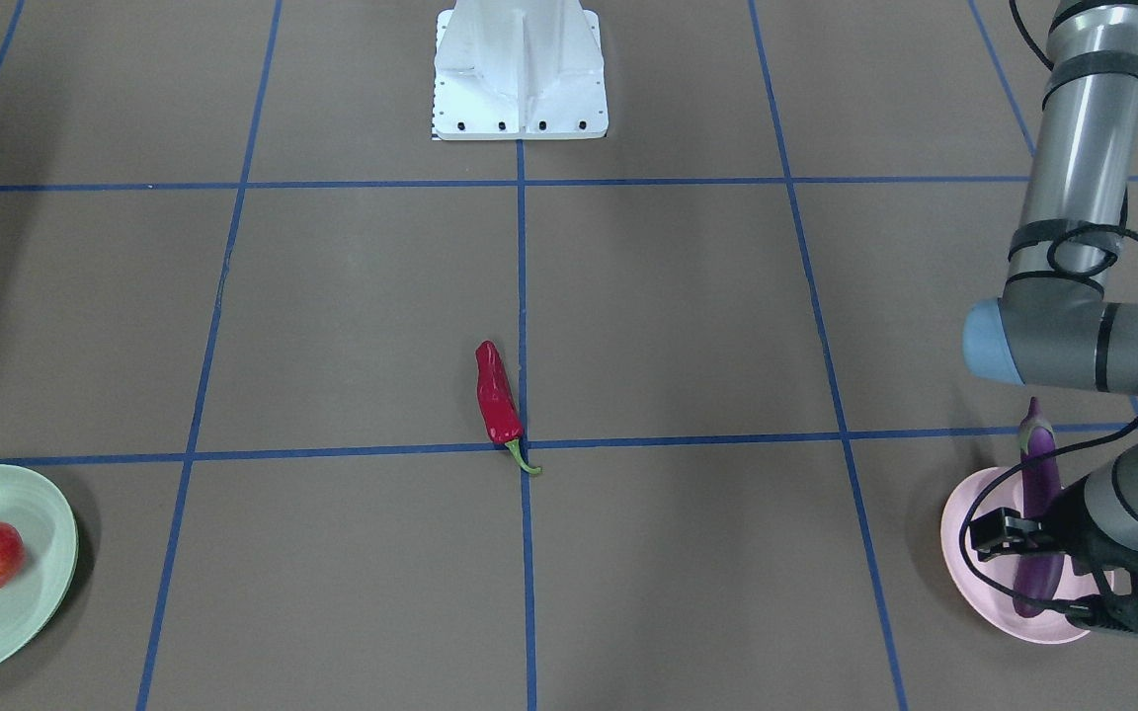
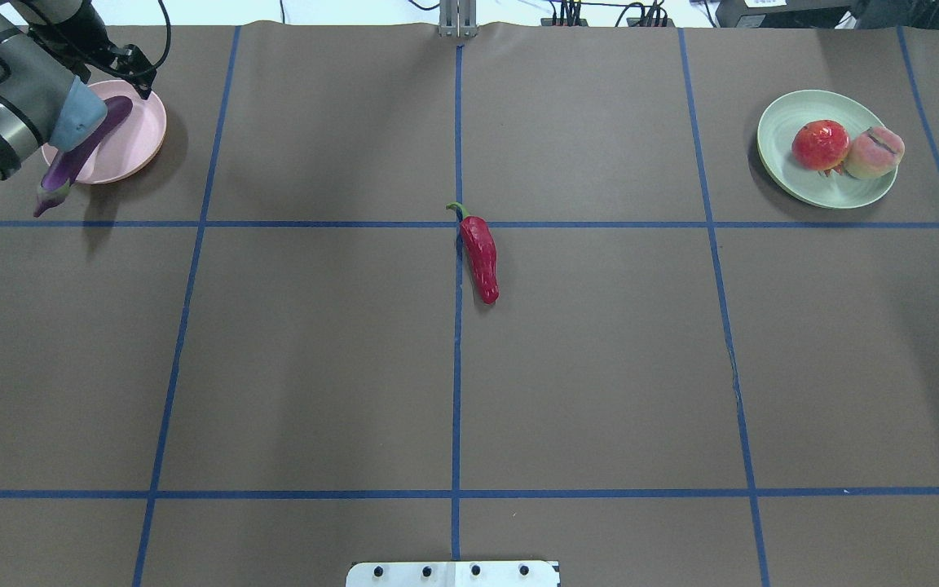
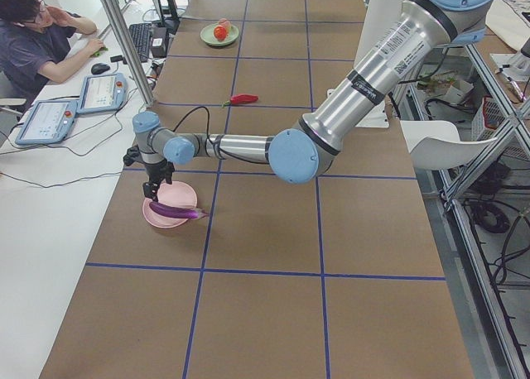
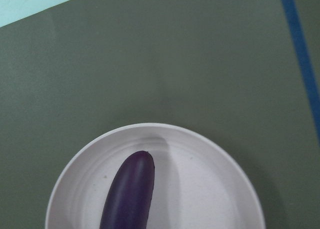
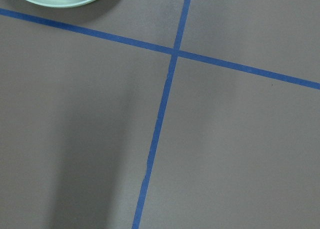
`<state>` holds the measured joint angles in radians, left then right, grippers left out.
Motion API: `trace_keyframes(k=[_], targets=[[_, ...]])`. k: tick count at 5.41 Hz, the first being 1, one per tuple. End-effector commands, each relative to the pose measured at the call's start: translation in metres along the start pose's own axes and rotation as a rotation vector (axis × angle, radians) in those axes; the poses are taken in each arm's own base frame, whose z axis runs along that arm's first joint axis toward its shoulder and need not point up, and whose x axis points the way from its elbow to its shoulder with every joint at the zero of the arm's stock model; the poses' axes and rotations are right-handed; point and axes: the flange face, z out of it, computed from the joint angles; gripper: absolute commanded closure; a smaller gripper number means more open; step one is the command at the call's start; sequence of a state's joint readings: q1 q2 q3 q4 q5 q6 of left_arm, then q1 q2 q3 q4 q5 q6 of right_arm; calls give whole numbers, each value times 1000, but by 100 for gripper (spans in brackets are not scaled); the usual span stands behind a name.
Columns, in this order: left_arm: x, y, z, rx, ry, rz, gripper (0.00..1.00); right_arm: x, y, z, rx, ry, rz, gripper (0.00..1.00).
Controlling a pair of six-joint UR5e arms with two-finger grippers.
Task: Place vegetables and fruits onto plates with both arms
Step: 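Carry the eggplant to the pink plate and release it, then move the left gripper over the red chili pepper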
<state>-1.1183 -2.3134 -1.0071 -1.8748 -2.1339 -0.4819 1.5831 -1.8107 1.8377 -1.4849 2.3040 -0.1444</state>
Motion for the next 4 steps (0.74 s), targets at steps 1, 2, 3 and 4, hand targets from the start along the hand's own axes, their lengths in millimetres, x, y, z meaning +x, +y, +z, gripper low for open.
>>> trace_keyframes(k=[1,2,3,4], targets=[[152,29,2,-11,94,-171,0,-1,-4,-1,2,2,-2,0],[253,50,5,-53,141,-257,0,0,-4,-1,1,2,-1,0],[340,69,0,-55,125,-334,0,-1,-5,-2,2,3,-2,0],[416,92,-11,-61,82,-368,0,-1,-5,-1,-1,4,-4,0]])
